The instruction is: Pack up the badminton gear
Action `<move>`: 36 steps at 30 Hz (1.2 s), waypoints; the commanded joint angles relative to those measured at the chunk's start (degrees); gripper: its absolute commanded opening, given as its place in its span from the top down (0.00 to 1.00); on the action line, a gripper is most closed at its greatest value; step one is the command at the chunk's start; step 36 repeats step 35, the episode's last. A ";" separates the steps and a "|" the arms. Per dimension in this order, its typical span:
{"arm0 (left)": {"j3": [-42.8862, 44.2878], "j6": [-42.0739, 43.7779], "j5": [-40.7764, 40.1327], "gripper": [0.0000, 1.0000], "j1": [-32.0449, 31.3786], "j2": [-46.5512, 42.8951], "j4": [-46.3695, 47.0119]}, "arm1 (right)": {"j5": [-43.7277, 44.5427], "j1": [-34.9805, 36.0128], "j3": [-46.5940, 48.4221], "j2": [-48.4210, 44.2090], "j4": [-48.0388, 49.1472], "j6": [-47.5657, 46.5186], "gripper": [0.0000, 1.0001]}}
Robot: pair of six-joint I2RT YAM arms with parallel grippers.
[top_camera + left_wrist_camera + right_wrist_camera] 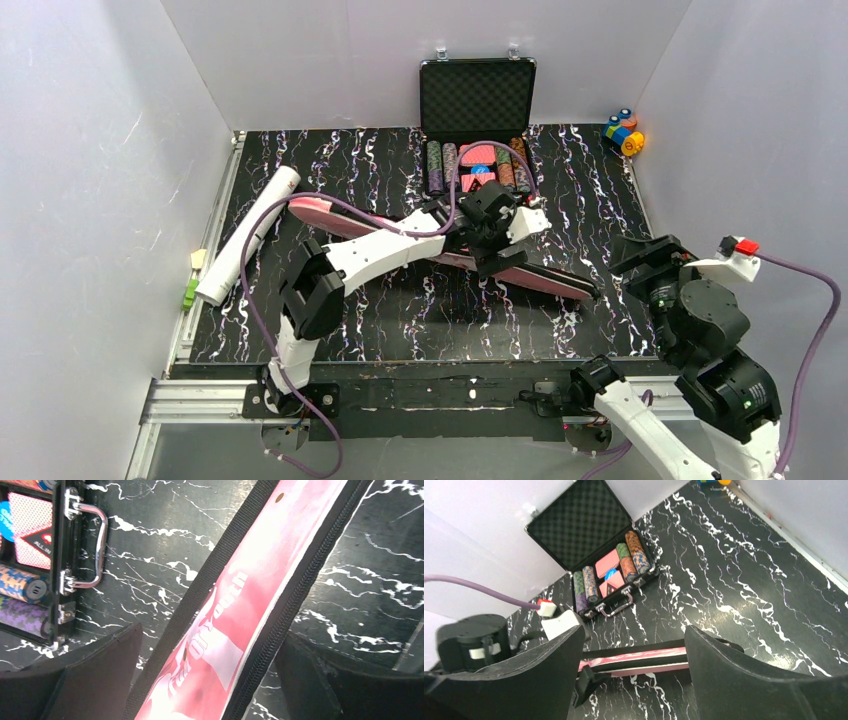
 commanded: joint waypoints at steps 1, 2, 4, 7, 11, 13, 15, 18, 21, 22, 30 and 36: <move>5.43 -5.25 4.79 0.02 1.44 -2.88 -3.38 | -1.08 -0.23 -1.11 1.35 1.56 1.77 0.18; 9.04 -5.81 5.56 0.02 2.42 -2.98 -5.97 | -1.08 -0.23 -1.08 1.85 1.74 1.61 0.17; 14.75 -6.42 5.95 0.02 3.77 -2.73 -12.19 | -1.24 -0.23 -0.77 2.79 1.86 1.15 0.17; 20.81 -6.94 3.31 0.02 6.39 -5.66 -18.66 | -1.92 -0.23 -0.27 3.91 1.87 0.82 0.16; 14.98 -10.06 3.33 0.02 10.88 -15.47 -22.06 | -3.20 -0.23 -0.20 4.82 1.32 0.88 0.15; 9.59 -10.32 1.72 0.02 12.73 -21.23 -23.06 | -3.94 -0.23 0.10 5.38 0.39 1.39 0.14; 2.38 -11.03 -2.34 0.02 14.36 -28.32 -21.51 | -5.45 -0.19 0.26 5.86 0.18 1.58 0.14; -5.64 -13.36 -3.74 0.02 18.33 -35.33 -20.28 | -7.56 -0.23 -0.07 7.01 0.94 0.91 0.14; -10.49 -14.59 -5.52 0.02 21.88 -41.48 -19.73 | -8.89 -0.27 1.93 10.37 -0.28 0.09 0.13; -11.29 -15.12 -7.61 0.02 22.04 -42.49 -19.85 | -9.18 -0.27 2.75 11.13 -0.73 -0.10 0.13; -16.78 -18.74 -11.70 0.02 24.93 -48.79 -18.44 | -12.29 -0.26 5.69 16.89 -1.80 -1.51 0.12; -22.19 -19.87 -10.40 0.02 28.72 -51.59 -17.75 | -14.38 -0.24 6.91 20.71 -3.61 -3.55 0.12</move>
